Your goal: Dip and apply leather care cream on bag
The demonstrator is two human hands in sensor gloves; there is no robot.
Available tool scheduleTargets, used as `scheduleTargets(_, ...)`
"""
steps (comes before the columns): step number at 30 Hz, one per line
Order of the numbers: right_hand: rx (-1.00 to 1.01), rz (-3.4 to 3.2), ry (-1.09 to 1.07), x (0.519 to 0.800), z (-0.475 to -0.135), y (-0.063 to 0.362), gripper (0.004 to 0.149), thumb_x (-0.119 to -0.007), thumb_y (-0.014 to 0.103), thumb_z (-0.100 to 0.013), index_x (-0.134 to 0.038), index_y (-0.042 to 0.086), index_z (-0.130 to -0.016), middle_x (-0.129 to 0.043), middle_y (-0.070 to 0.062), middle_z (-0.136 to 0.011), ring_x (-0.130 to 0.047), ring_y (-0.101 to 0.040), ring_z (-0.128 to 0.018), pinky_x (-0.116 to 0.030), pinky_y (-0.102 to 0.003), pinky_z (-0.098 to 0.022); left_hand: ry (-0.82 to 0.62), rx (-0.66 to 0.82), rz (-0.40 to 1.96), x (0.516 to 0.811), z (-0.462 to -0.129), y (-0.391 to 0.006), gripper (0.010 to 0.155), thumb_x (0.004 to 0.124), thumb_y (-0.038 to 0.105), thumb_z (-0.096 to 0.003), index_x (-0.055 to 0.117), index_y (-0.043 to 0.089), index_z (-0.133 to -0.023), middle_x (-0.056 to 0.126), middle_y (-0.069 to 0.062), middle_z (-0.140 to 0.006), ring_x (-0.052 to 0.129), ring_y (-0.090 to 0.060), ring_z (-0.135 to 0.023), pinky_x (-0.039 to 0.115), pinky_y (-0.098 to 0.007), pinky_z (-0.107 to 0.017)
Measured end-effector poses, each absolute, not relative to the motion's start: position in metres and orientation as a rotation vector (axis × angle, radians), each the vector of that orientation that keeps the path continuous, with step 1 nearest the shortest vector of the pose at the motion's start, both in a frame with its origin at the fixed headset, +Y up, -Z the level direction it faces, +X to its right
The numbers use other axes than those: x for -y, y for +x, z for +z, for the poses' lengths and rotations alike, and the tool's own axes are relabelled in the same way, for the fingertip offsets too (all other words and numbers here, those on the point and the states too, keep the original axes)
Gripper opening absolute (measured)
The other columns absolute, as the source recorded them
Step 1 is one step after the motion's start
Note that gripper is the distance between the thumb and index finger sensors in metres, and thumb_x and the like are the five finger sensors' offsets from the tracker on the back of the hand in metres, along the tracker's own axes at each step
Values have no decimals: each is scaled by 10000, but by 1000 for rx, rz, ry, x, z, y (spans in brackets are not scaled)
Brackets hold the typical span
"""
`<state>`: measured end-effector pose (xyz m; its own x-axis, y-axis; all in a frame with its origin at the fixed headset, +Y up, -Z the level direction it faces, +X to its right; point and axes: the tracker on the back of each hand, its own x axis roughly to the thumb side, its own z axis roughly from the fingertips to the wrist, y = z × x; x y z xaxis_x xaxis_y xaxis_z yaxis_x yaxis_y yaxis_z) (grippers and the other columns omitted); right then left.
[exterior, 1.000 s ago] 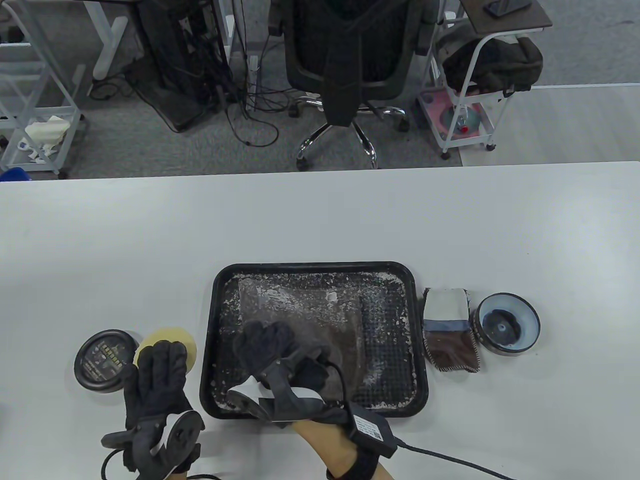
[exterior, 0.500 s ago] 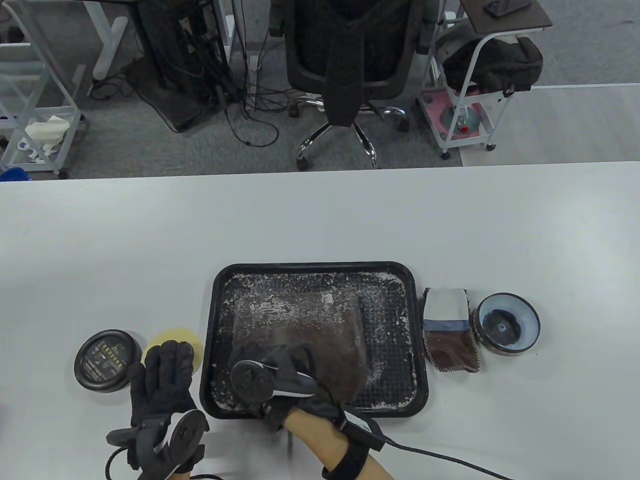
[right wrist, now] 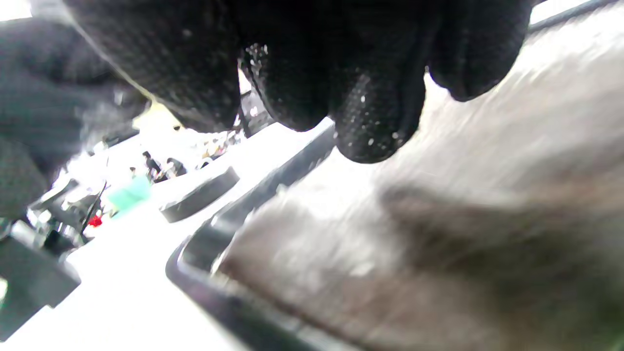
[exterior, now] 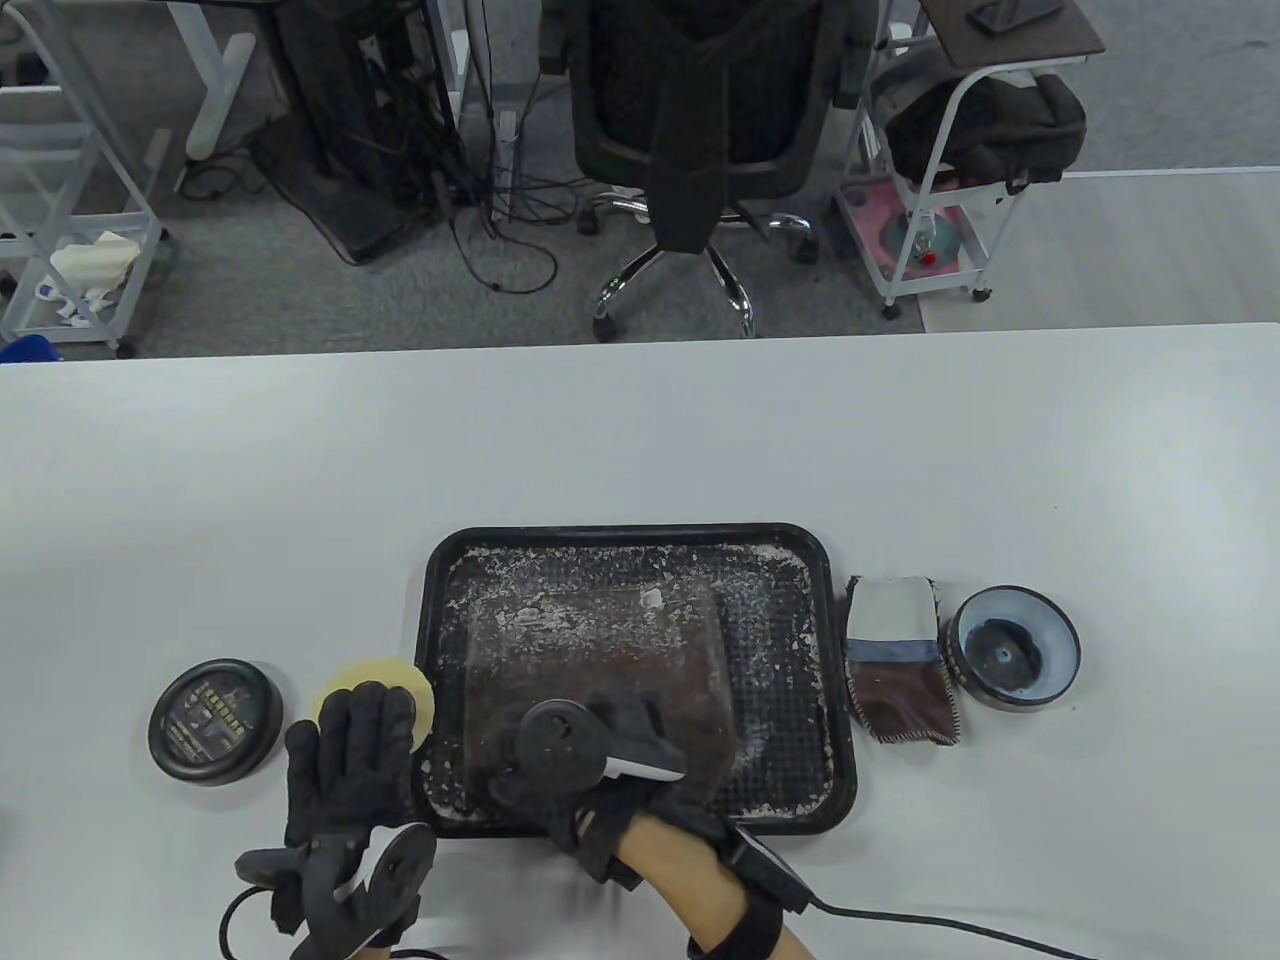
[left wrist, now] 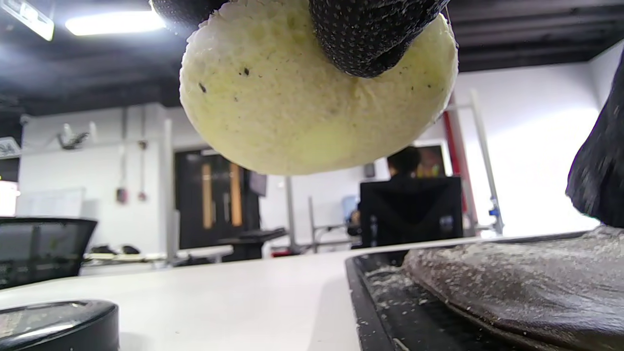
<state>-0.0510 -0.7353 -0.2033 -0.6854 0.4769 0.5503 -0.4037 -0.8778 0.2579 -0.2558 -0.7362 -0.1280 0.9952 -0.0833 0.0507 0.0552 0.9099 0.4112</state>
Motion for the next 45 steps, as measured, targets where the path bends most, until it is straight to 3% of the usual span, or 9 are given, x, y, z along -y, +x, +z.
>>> scheduleTargets(8, 119, 2497, 591, 706, -201, 62, 487, -934, 372, -500, -867, 58, -866, -816, -227, -1004, -991, -386, -709, -711, -618, -625, 411, 81, -92, 740, -130, -252, 535, 773, 221, -440, 773, 304, -968, 793, -43, -1038, 852, -317, -951, 612, -518, -728)
scheduleTargets(11, 346, 2526, 420, 700, -195, 115, 475, -931, 365, -508, -866, 62, -868, -814, -218, -1010, -983, -384, -718, -702, -617, -636, 409, 88, -101, 740, -131, -251, 535, 773, 222, -440, 772, 303, -969, 793, -41, -1038, 852, -317, -951, 612, -518, -728)
scheduleTargets(15, 592, 2519, 149, 701, -188, 188, 464, -919, 362, -528, -853, 69, -882, -797, -208, -1027, -947, -401, -769, -672, -624, -665, 414, 103, -118, 742, -131, -248, 534, 774, 222, -440, 775, 304, -967, 796, -41, -1037, 855, -318, -948, 613, -516, -728)
scheduleTargets(21, 762, 2493, -333, 716, -180, 285, 489, -909, 362, -556, -808, 61, -928, -724, -210, -1080, -881, -431, -846, -627, -635, -693, 416, 99, -132, 741, -132, -247, 537, 774, 222, -440, 770, 300, -971, 795, -42, -1038, 855, -317, -949, 613, -516, -728)
scheduleTargets(27, 567, 2304, -758, 749, -177, 349, 593, -895, 388, -577, -700, 59, -1030, -577, -191, -1168, -714, -465, -983, -513, -656, -753, 406, 76, -131, 742, -133, -252, 533, 773, 223, -441, 773, 304, -968, 794, -41, -1038, 854, -317, -949, 612, -516, -729)
scheduleTargets(30, 429, 2246, -883, 769, -179, 362, 696, -861, 426, -585, -589, 44, -1099, -429, -203, -1210, -587, -489, -1046, -442, -663, -771, 406, 80, -139, 742, -133, -251, 535, 774, 223, -440, 772, 304, -968, 795, -39, -1037, 855, -315, -950, 612, -516, -729)
scheduleTargets(34, 270, 2217, -981, 784, -183, 369, 736, -848, 429, -581, -561, -3, -1104, -369, -226, -1207, -498, -526, -1066, -396, -678, -770, 403, 78, -150, 741, -132, -250, 536, 773, 224, -440, 770, 300, -970, 795, -39, -1036, 856, -312, -949, 613, -515, -729)
scheduleTargets(39, 197, 2221, -995, 787, -189, 369, 716, -809, 425, -601, -591, -61, -1078, -355, -220, -1206, -429, -547, -1072, -356, -667, -775, 401, 77, -144, 742, -134, -250, 538, 774, 224, -440, 767, 301, -973, 796, -40, -1037, 857, -315, -948, 613, -515, -728)
scheduleTargets(45, 167, 2225, -1033, 789, -191, 370, 554, -727, 307, -642, -646, -76, -1034, -400, -176, -1203, -425, -505, -1074, -348, -636, -786, 398, 79, -144, 741, -134, -250, 533, 775, 224, -440, 775, 304, -966, 798, -41, -1035, 858, -315, -947, 614, -516, -728)
